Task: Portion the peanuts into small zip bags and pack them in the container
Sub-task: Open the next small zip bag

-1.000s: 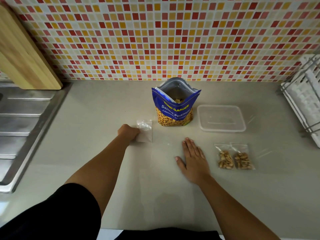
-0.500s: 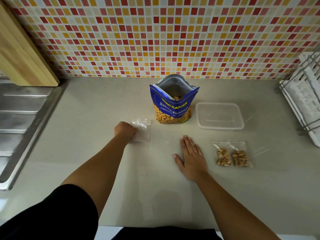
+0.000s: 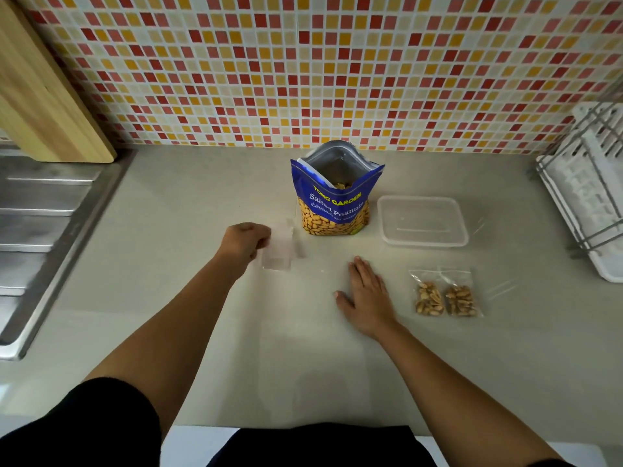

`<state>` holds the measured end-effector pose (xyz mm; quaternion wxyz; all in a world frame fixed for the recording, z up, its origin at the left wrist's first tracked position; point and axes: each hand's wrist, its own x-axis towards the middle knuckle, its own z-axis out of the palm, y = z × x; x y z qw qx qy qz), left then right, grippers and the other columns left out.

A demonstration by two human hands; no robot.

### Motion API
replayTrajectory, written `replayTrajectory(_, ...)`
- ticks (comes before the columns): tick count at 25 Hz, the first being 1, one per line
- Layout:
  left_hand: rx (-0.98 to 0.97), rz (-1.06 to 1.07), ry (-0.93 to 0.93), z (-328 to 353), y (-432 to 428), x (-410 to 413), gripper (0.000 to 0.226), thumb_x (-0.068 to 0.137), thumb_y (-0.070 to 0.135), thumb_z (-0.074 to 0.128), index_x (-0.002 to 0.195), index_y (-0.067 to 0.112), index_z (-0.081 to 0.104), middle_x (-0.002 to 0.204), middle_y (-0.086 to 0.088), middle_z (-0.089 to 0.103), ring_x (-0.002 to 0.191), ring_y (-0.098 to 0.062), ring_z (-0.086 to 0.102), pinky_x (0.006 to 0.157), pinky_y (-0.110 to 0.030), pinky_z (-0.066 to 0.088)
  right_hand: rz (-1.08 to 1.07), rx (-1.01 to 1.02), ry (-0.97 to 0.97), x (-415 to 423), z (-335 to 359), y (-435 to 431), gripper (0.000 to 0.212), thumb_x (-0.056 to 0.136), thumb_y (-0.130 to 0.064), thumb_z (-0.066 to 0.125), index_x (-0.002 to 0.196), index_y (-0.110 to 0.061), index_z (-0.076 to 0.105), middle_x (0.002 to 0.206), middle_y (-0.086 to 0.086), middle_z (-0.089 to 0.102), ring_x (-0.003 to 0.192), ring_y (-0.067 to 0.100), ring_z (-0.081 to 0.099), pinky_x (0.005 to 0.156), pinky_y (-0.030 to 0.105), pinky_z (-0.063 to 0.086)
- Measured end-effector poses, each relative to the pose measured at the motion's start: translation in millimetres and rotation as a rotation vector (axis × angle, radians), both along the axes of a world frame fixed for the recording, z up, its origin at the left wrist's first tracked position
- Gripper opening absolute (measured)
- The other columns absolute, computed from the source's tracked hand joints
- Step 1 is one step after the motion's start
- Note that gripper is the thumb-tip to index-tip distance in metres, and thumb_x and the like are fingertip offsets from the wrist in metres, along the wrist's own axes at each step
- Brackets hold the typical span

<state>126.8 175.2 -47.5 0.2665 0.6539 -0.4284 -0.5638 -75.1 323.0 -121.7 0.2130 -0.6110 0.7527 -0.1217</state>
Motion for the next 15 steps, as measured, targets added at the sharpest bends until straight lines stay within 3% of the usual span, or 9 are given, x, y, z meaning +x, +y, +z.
replayTrajectory(2,0.015,-0.041,0.235,12,20,-5,0.005,0.085,0.004,0.059,0.081,0.007,0.061,0.068,-0.007,0.059,0.054,-0.01,0.057,0.051,-0.02,0.035,-0.223,0.0,-0.394,11,26,-9,0.068,0.09,-0.05,0.048,0.142,-0.009,0.033,0.148,0.006,0.035,0.137,0.019,0.032,0.111,0.028,0.023)
replayTrajectory(4,0.048,-0.078,0.358,19,40,-8,0.006,0.086,0.004,0.06,0.083,0.01,0.06,0.071,-0.004,0.064,0.055,-0.006,0.062,0.056,-0.018,0.04,-0.386,0.032,-0.92,26,53,-17,0.062,0.087,-0.048,0.055,0.136,-0.012,0.041,0.128,-0.001,0.054,0.116,0.013,0.051,0.099,0.025,0.036)
replayTrajectory(5,0.061,-0.094,0.392,22,48,-10,0.008,0.086,0.004,0.06,0.083,0.011,0.061,0.072,-0.003,0.067,0.058,-0.006,0.064,0.057,-0.018,0.042,-0.414,0.006,-1.064,33,61,-20,0.056,0.085,-0.044,0.058,0.129,-0.012,0.045,0.115,-0.001,0.062,0.104,0.012,0.058,0.094,0.026,0.041)
replayTrajectory(8,0.07,-0.187,0.449,29,65,-13,0.008,0.086,0.004,0.06,0.083,0.011,0.064,0.077,-0.002,0.07,0.065,-0.008,0.067,0.061,-0.017,0.045,-0.489,-0.208,-1.197,37,80,-21,0.018,0.083,-0.012,0.068,0.098,-0.014,0.059,0.079,0.0,0.065,0.07,0.008,0.059,0.074,0.027,0.048)
replayTrajectory(12,-0.022,-0.138,0.606,49,58,-14,0.017,0.093,0.017,0.051,0.085,0.011,0.065,0.076,-0.001,0.067,0.069,-0.011,0.065,0.065,-0.018,0.051,-0.411,-0.24,-1.19,14,113,-18,0.018,0.082,0.002,0.064,0.08,-0.015,0.061,0.07,0.001,0.061,0.056,0.002,0.058,0.064,0.018,0.051)
replayTrajectory(15,-0.052,-0.163,0.614,63,52,-17,0.017,0.093,0.008,0.05,0.088,0.009,0.066,0.069,0.002,0.068,0.064,-0.008,0.063,0.061,-0.015,0.052,-0.356,-0.28,-1.1,-2,132,-18,0.016,0.083,0.0,0.065,0.082,-0.016,0.063,0.072,0.001,0.061,0.056,0.001,0.056,0.064,0.017,0.05)
